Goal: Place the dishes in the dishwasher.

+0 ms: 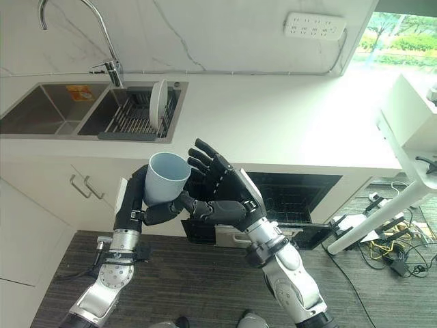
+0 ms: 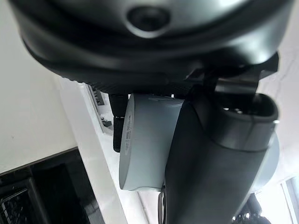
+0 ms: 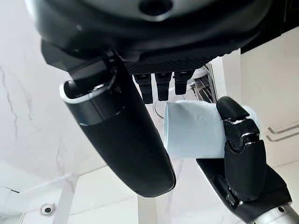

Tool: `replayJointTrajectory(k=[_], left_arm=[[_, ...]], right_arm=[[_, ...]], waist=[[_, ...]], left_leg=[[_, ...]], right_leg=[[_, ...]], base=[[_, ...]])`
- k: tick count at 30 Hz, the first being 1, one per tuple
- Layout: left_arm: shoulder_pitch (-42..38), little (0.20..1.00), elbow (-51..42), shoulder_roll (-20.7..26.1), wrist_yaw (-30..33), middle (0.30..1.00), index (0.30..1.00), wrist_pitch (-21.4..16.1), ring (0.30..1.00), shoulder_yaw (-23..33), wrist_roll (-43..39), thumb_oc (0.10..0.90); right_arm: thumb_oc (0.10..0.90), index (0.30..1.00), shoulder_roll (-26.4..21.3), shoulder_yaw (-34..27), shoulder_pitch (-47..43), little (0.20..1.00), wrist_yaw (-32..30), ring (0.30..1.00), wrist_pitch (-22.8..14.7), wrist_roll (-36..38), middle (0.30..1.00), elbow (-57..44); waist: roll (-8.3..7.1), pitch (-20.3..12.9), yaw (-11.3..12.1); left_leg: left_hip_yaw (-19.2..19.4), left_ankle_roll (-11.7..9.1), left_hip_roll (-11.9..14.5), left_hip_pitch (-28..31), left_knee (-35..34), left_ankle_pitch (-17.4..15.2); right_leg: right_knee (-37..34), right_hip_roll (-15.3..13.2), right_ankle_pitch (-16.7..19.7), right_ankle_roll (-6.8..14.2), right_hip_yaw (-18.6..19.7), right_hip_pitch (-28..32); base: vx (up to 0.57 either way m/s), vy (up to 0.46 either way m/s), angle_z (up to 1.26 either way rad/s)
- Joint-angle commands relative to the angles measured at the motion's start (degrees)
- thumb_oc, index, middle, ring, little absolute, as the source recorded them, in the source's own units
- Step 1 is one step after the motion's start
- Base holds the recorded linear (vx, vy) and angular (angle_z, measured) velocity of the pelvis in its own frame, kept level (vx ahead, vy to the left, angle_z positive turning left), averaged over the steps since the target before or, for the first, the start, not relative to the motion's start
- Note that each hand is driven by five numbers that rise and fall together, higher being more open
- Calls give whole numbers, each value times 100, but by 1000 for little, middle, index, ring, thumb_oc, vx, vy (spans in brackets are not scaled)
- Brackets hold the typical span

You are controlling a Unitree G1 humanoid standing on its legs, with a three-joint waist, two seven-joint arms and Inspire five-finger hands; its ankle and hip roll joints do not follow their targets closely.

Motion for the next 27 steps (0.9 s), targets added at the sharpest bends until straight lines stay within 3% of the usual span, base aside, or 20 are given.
replayJointTrajectory(k=[1,8,19,27], left_arm=[[-440,300,-680,59,545,300,300,-884,300,18,535,400],[-585,300,-707,36,1579,300,300,-798,300,-162,1092,400],[-621,300,-714,-9,1726,300,300,-894,300,-266,1500,400],[-670,300,-656,5,1827,300,300,-723,300,-402,1584,400]], right_arm=[[800,900,331,-24,-635,900,-103,900,-761,206,900,-472],[800,900,299,106,-726,900,-349,900,-836,269,900,-362],[800,900,406,197,-925,900,-513,900,-744,289,900,-225],[800,900,486,396,-1122,900,-488,900,-588,365,900,-236]], waist=[[-234,-274,67],[-258,-270,44],[-287,-290,106],[-282,-313,140]], left_leg=[[-348,-150,205,-59,273,-339],[-339,-153,208,-41,273,-352],[-368,-164,205,-59,273,-358],[-384,-163,192,-47,273,-369]], right_leg=[[-482,-12,-137,555,452,576],[-482,-11,-133,579,459,583],[-482,-5,-137,568,455,584],[-482,-3,-143,567,461,599]], base=[[0,0,0],[0,0,0],[0,0,0],[0,0,0]])
